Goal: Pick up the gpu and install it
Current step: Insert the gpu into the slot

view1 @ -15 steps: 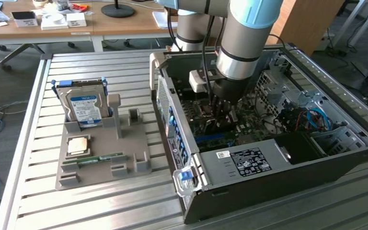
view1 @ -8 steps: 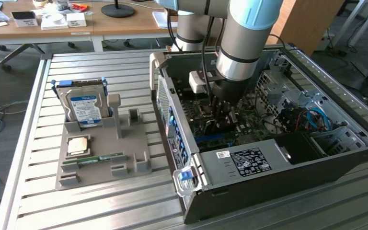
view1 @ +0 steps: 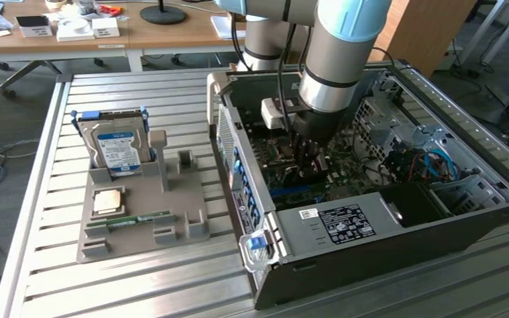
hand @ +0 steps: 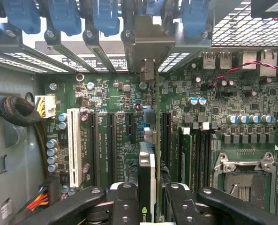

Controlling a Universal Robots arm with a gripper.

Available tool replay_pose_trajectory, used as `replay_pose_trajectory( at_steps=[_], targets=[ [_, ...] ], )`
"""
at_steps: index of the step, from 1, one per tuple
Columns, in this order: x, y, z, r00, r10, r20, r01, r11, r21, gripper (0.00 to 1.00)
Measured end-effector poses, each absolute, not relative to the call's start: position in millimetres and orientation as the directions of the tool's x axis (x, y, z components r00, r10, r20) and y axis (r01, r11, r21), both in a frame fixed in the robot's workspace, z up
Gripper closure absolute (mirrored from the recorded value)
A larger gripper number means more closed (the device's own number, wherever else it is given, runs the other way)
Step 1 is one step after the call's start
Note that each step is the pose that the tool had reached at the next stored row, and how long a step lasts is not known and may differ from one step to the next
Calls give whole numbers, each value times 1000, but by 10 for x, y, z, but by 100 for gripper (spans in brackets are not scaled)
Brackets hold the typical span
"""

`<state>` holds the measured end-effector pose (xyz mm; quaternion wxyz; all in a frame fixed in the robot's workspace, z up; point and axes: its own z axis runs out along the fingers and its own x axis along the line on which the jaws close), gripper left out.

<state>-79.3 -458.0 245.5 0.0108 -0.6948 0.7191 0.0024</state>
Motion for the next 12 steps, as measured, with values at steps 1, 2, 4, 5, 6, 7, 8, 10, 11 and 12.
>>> replay_pose_trajectory(
  at_steps=[1,2,4,5,6,7,8,10,11,12],
  targets=[
    [-794,-4582,2455,-35,-999,-19,-999,35,-11,73],
    [-795,-4583,2455,-36,-999,-19,-999,36,-12,73],
    [-797,-4587,2454,-37,-999,-19,-999,37,-12,73],
    [-798,-4589,2452,-37,-999,-19,-999,38,-12,73],
    [-798,-4590,2449,-38,-999,-19,-999,38,-12,73],
    [-798,-4592,2445,-38,-999,-19,-999,38,-11,73],
    [-798,-4593,2440,-38,-999,-19,-999,39,-11,73],
    [-798,-4595,2433,-39,-999,-19,-999,39,-11,73],
    [-798,-4595,2431,-39,-999,-19,-999,39,-11,73],
    [-798,-4595,2431,-39,-999,-19,-999,39,-11,73]
  ],
)
